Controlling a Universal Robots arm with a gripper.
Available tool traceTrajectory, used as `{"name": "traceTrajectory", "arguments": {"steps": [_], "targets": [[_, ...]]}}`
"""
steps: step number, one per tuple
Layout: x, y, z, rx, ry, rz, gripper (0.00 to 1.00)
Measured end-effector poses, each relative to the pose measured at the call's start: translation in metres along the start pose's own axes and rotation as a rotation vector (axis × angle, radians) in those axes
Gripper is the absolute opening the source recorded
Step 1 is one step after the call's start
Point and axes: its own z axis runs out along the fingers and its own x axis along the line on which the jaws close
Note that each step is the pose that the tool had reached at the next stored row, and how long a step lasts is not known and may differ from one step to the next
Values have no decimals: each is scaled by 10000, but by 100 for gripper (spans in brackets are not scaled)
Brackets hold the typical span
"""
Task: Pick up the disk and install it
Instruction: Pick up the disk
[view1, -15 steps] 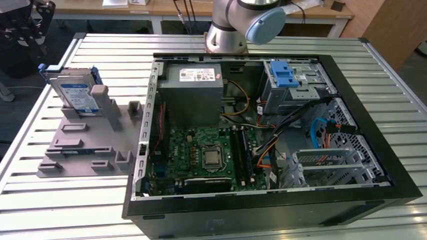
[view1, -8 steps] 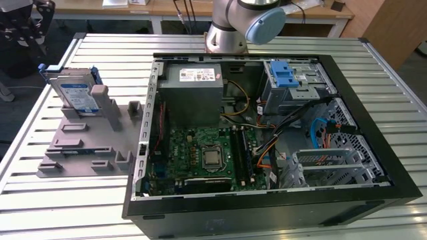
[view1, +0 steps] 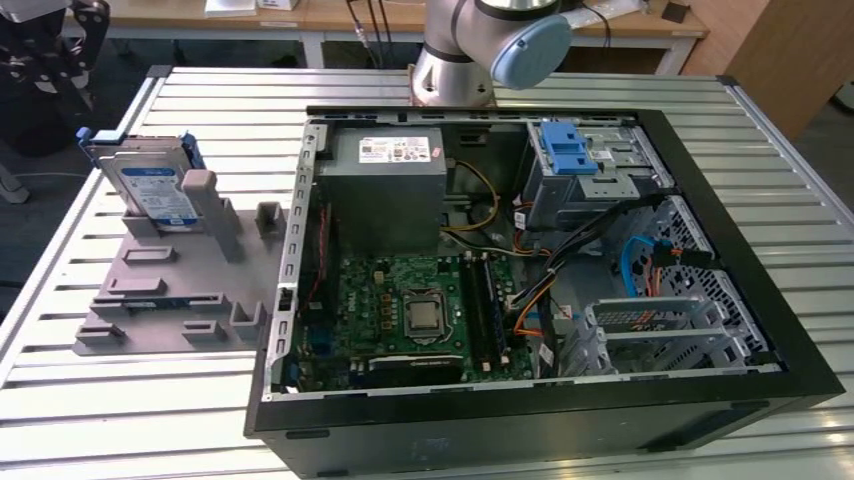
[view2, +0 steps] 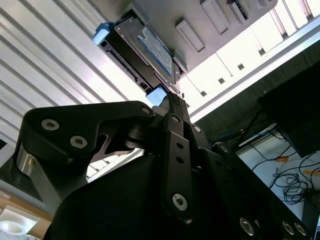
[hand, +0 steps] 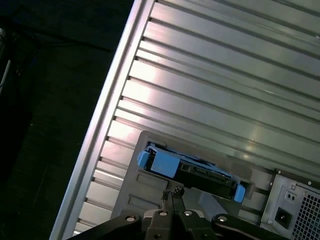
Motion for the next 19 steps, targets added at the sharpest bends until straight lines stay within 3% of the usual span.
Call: {"name": "traceTrajectory", "arguments": {"steps": [13, 19], "targets": [[0, 0, 0, -2, 46, -927, 11], [0, 0, 1, -6, 76, -1570, 11]]}}
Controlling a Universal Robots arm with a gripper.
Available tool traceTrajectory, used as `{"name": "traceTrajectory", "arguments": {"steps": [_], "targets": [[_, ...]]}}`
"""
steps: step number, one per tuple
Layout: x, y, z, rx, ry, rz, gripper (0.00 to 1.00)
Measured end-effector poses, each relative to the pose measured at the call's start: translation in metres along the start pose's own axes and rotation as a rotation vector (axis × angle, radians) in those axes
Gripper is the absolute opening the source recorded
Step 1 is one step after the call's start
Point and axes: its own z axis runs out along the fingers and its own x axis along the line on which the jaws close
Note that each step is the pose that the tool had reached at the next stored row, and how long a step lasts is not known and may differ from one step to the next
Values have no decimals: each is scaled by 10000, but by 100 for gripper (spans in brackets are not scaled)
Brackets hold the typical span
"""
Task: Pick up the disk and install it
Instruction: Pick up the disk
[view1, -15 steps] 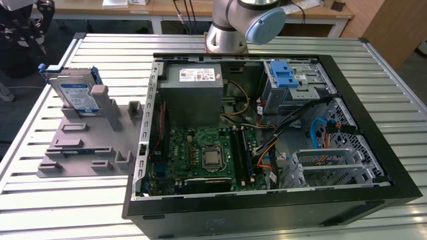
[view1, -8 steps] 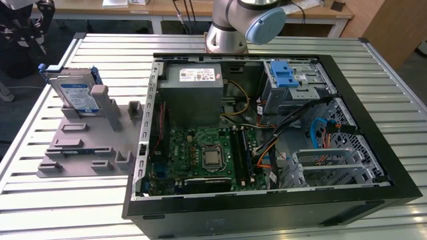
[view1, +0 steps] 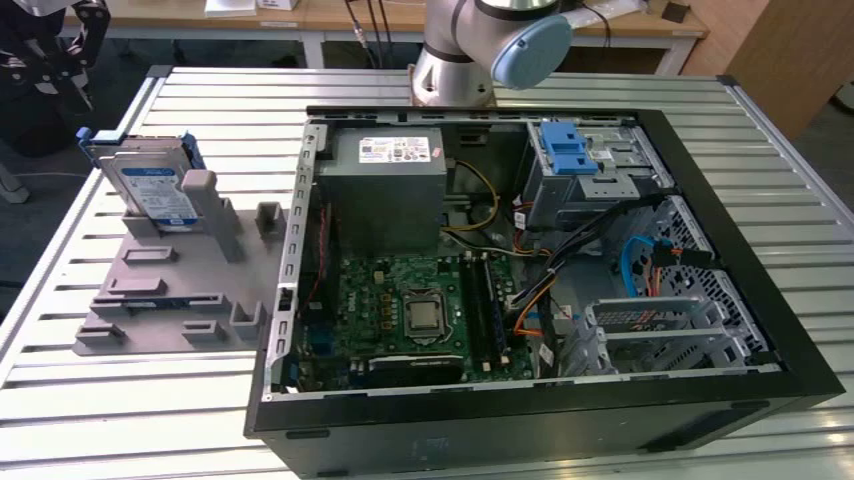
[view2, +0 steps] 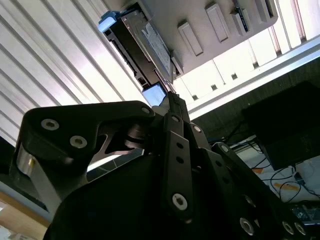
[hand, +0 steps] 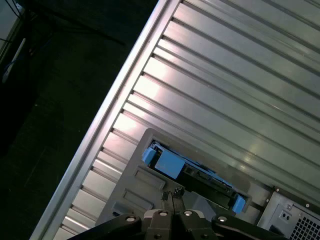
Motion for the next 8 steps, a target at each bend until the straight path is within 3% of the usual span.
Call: {"name": "traceTrajectory", "arguments": {"steps": [8], "targets": [[0, 0, 2, 6, 50, -949, 11]]}}
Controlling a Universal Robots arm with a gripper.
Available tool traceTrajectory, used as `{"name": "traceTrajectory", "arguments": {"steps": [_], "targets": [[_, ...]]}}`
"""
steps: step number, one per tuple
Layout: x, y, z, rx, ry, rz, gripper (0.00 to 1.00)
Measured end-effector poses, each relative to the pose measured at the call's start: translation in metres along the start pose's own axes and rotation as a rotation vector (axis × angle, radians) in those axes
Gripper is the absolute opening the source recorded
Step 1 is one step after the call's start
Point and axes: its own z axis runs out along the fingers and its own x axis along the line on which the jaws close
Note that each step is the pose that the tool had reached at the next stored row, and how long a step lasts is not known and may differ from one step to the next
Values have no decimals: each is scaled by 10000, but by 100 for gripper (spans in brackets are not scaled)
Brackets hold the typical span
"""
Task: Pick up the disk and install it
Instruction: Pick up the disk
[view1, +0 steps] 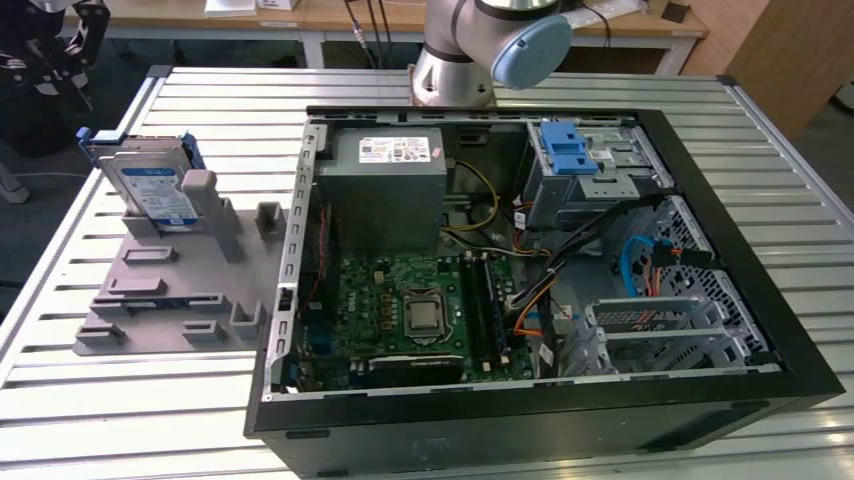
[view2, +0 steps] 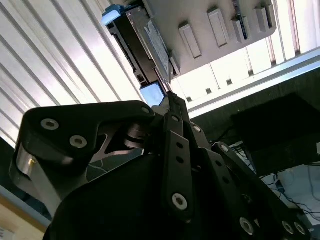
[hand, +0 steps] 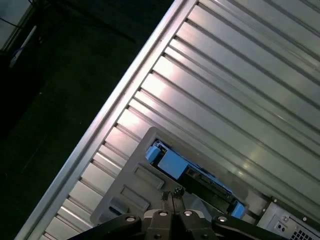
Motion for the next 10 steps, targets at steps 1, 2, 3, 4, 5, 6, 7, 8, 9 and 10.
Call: {"name": "traceTrajectory", "arguments": {"steps": [1, 2, 3, 4, 5, 6, 7, 8, 9, 10], "targets": [[0, 0, 0, -2, 3, -91, 11], [0, 0, 0, -2, 7, -165, 11], [0, 1, 0, -3, 10, -216, 11], [1, 0, 0, -4, 13, -279, 11], [1, 1, 1, -5, 14, -334, 11], [1, 1, 1, -6, 17, -391, 11], [1, 1, 1, -7, 19, -452, 11], [1, 1, 1, -7, 21, -519, 11], [1, 1, 2, -8, 23, -592, 11], [1, 1, 2, -10, 26, -673, 11]]}}
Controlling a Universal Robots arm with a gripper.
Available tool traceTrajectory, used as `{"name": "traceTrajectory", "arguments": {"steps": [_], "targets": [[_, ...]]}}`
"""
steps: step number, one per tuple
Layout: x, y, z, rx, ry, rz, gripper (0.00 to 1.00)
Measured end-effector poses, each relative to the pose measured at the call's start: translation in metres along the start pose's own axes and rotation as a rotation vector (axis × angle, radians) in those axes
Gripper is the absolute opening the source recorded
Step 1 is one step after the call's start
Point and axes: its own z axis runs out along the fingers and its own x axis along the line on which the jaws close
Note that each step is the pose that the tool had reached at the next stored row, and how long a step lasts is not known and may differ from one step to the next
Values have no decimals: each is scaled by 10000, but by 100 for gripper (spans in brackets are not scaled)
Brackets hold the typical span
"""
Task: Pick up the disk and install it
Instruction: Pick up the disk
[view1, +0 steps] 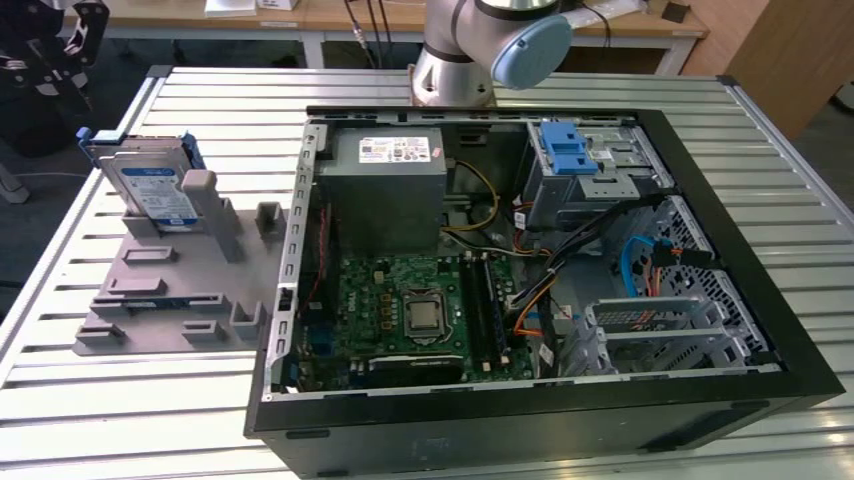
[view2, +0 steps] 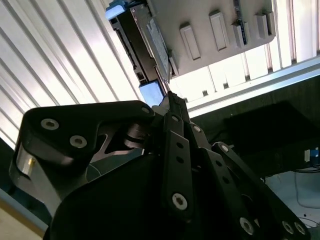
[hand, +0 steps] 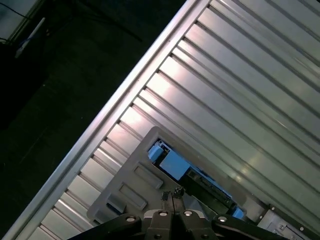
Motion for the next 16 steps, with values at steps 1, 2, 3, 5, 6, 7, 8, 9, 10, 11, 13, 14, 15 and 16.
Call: {"name": "traceTrajectory", "arguments": {"steps": [1, 2, 3, 5, 6, 7, 8, 9, 10, 11, 13, 14, 15, 16], "targets": [[0, 0, 0, -1, 3, -73, 11], [0, 0, -1, -2, 7, -139, 11], [0, 0, 0, -3, 10, -211, 11], [0, 0, 0, -4, 16, -352, 11], [0, 0, 0, -5, 19, -425, 11], [0, 0, 0, -5, 23, -499, 11], [0, 0, 0, -6, 26, -579, 11], [0, 0, 0, -7, 29, -656, 11], [0, 0, 0, -8, 33, -736, 11], [0, 0, 0, -9, 37, -813, 11], [0, 0, 0, -9, 44, -968, 11], [0, 0, 1, -10, 47, -1047, 11], [0, 0, 1, -10, 51, -1125, 11], [0, 0, 1, -11, 55, -1205, 11]]}}
